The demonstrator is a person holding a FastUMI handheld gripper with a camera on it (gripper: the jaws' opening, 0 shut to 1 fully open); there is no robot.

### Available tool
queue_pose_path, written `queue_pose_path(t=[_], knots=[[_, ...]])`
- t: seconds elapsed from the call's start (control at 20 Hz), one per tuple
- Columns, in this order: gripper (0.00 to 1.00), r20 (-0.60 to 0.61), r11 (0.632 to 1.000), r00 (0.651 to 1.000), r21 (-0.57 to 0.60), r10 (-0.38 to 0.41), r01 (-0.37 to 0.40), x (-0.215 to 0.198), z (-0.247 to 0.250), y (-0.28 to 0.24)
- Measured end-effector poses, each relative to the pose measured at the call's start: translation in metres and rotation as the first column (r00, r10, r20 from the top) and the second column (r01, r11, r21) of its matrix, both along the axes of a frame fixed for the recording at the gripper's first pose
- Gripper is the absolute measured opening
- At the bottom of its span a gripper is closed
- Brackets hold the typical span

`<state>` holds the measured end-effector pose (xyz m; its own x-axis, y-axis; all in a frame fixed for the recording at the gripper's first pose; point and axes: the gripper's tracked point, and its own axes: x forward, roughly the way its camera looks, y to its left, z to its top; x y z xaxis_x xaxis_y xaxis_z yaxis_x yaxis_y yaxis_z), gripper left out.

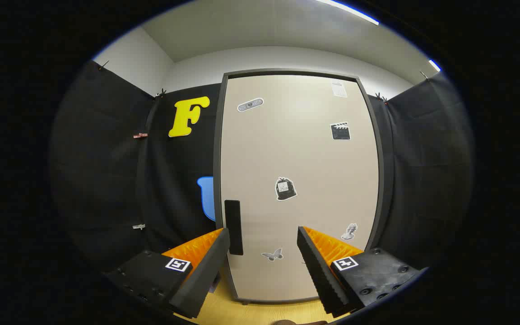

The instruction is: Open the shoe cabinet door, grab the shoes and put them into the shoe cabinet, then close the shoe cabinet door.

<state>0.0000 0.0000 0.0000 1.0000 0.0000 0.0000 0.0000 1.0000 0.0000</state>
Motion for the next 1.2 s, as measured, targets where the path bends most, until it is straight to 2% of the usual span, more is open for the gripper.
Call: queue_pose_path(t=[0.8,1.2], knots=[[0.98,-0.011,1.000,1.000,0.003,0.017,-0.017,0.004,-0.006,0.011],[0.98,-0.061,0.999,0.998,0.027,0.032,-0.030,0.046,-0.034,0.034]])
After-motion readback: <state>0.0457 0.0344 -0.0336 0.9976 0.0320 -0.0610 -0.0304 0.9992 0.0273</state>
